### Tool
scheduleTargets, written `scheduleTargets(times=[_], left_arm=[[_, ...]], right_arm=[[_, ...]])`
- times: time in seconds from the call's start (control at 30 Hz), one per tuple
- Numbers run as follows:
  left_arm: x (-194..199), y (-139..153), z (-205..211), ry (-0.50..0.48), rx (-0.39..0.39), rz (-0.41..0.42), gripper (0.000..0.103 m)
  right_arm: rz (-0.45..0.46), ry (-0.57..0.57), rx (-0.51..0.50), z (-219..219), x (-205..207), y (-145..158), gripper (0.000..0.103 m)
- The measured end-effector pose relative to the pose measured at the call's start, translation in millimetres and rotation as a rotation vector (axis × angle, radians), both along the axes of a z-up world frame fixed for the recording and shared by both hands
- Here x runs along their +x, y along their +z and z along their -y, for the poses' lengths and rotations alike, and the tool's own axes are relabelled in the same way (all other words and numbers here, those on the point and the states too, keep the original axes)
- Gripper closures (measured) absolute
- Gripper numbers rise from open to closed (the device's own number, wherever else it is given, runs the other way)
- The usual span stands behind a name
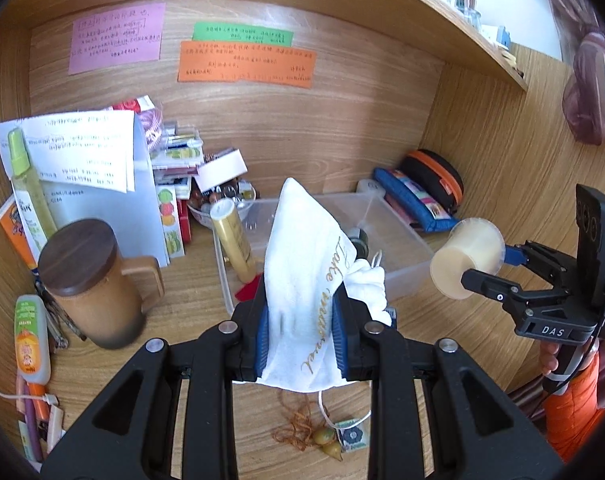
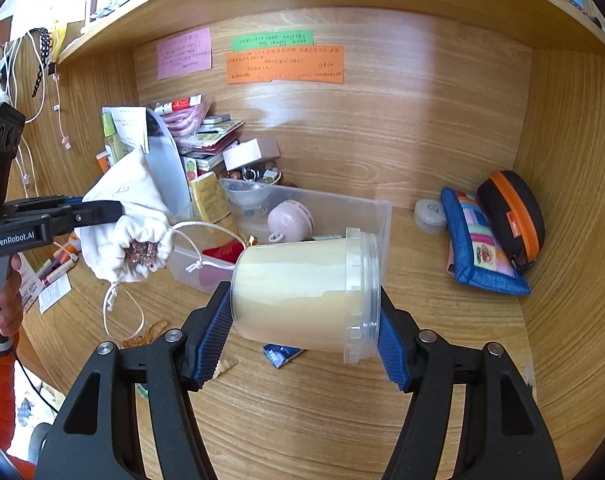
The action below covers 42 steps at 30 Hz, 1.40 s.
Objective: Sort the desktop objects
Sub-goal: 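Grasp the white cloth bag with the left tool while the right tool grasps the cream jar, then carry the cloth bag and cream jar over the clear box and open both tools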
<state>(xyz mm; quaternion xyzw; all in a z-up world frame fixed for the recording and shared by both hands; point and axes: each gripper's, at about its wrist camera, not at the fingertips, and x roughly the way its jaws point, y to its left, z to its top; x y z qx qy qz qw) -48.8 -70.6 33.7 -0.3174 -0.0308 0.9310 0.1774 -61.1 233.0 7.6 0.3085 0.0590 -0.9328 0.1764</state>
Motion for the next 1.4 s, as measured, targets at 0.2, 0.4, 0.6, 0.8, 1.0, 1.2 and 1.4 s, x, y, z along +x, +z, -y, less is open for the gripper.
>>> scheduleTargets(times=[0.2, 0.4, 0.6, 0.8, 1.0, 1.2, 1.4], left_arm=[[-15, 8, 2, 0.014, -0.015, -0.014, 0.077], [-35, 13, 4, 0.026, -0.021, -0.015, 0.077], [-57, 13, 2, 0.042, -0.019, -0.010, 0.077], [-82, 5, -5, 0.054, -0.020, 0.014, 0.077], [-110, -7, -9, 0.062, -0.013, 0.051, 0.077], [-130, -19, -13, 0.060, -0.015, 0.083, 0.077], [-147, -34, -21, 0.052, -0.034, 0.111, 0.077]], right_arm=[[-0.008, 0.002, 0.001, 0, -12, 7, 0.041], [-0.005, 0.005, -0.003, -1, -29, 10, 0.041], [0.001, 0.006, -0.010, -2, -49, 12, 0.041], [0.018, 0.005, -0.030, -1, -75, 11, 0.041], [0.048, 0.011, -0.032, 5, -101, 4, 0.041], [0.082, 0.021, -0.020, 11, -124, -8, 0.041], [0.119, 0.022, -0.002, 17, -149, -22, 0.041]])
